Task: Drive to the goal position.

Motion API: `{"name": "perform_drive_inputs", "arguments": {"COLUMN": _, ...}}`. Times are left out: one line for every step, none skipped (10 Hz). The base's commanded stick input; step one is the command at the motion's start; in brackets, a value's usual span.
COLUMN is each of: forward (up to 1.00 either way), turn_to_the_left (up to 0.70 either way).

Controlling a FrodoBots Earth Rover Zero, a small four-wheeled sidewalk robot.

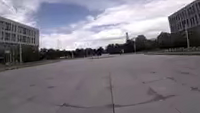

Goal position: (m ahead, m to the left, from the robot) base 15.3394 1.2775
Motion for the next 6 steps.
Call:
{"name": "perform_drive_inputs", "arguments": {"forward": 0.70, "turn_to_the_left": 0.00}}
{"name": "perform_drive_inputs", "arguments": {"forward": 0.70, "turn_to_the_left": 0.00}}
{"name": "perform_drive_inputs", "arguments": {"forward": 0.70, "turn_to_the_left": 0.00}}
{"name": "perform_drive_inputs", "arguments": {"forward": 0.70, "turn_to_the_left": 0.00}}
{"name": "perform_drive_inputs", "arguments": {"forward": 0.70, "turn_to_the_left": 0.00}}
{"name": "perform_drive_inputs", "arguments": {"forward": 0.70, "turn_to_the_left": 0.00}}
